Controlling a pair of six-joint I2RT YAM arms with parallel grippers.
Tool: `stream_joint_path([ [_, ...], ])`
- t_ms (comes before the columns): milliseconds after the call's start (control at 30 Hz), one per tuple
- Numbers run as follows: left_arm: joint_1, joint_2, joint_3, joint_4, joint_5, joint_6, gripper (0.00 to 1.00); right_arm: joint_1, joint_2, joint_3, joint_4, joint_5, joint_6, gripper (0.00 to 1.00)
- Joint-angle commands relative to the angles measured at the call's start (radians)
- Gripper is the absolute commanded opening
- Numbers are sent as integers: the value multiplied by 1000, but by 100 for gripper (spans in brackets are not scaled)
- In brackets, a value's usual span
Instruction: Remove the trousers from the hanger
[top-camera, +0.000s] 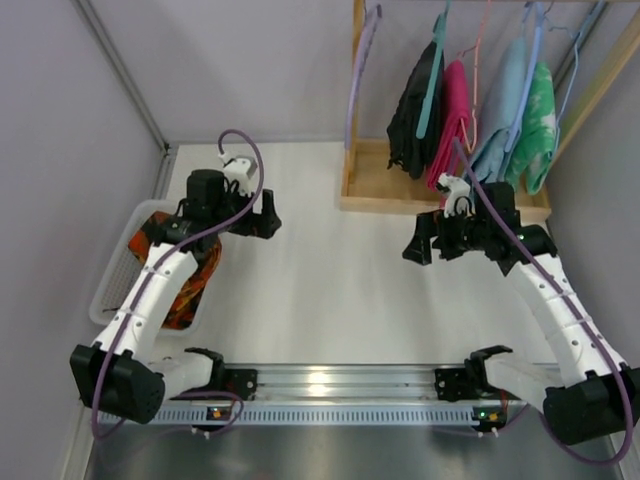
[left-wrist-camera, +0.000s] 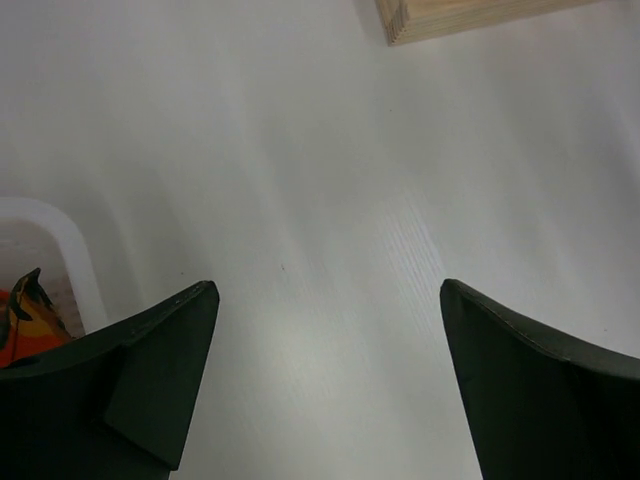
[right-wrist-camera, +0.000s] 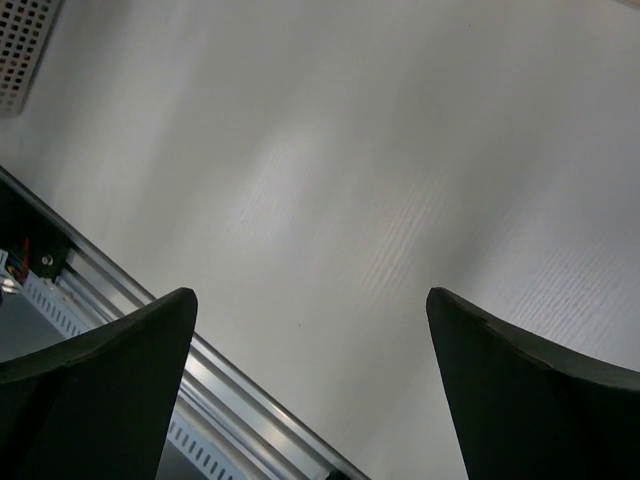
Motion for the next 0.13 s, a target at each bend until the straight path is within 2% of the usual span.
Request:
stream_joint_path([
  [0,-2,-36,-10,11,-69,49,99,14,-39,-16,19,-16,-57,100],
  [100,-22,-36,-8,13,-105,57,99,21,-44,-21,13,-12,-60,99],
])
